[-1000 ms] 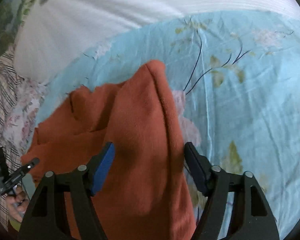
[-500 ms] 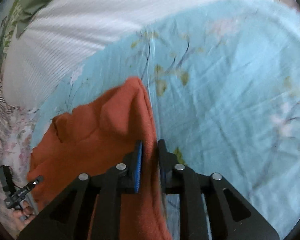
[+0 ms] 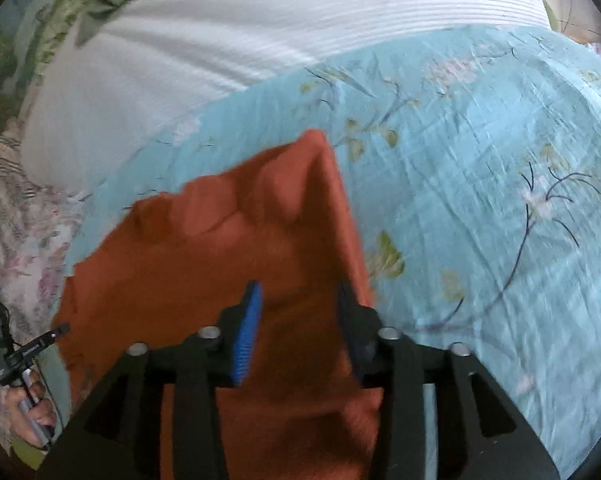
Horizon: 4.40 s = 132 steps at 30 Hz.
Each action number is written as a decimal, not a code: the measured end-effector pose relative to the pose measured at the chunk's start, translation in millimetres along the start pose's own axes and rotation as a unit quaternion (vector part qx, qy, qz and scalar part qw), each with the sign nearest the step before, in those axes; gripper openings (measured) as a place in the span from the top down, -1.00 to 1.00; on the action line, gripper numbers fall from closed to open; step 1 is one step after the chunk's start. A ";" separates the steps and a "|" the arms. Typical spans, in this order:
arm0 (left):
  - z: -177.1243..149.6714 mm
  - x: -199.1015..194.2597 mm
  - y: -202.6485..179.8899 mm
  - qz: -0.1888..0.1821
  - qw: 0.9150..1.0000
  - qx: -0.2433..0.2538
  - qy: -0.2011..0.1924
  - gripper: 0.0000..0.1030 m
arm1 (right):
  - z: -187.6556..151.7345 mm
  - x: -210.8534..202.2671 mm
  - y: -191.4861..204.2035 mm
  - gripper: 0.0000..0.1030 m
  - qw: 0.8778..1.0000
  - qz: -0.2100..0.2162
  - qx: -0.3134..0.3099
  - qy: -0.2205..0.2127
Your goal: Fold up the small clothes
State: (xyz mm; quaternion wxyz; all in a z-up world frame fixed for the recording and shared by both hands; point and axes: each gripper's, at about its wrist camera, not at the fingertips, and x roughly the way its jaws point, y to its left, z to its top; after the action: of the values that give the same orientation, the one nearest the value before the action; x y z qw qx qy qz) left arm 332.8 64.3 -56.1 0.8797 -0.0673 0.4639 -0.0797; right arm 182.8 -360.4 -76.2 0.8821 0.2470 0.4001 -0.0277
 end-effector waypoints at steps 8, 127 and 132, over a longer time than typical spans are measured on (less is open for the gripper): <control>-35.7 -57.3 35.4 0.004 1.000 -0.017 -0.017 -0.02 | -61.2 -23.5 45.6 -0.15 0.996 0.082 -0.020 0.034; -70.0 -13.9 50.5 0.050 0.987 -0.144 -0.041 0.25 | -17.1 32.3 38.1 0.18 0.996 0.010 -0.050 0.066; -73.5 -22.7 54.7 0.034 0.989 -0.141 -0.027 0.23 | -15.8 -20.9 19.0 -0.02 0.999 0.017 -0.023 0.019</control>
State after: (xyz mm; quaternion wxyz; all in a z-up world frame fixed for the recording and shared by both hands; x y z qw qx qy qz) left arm 263.7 119.2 -89.5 0.8761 -0.1767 0.4481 0.0183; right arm 162.4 -339.6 -62.1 0.8804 0.2335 0.4128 0.0011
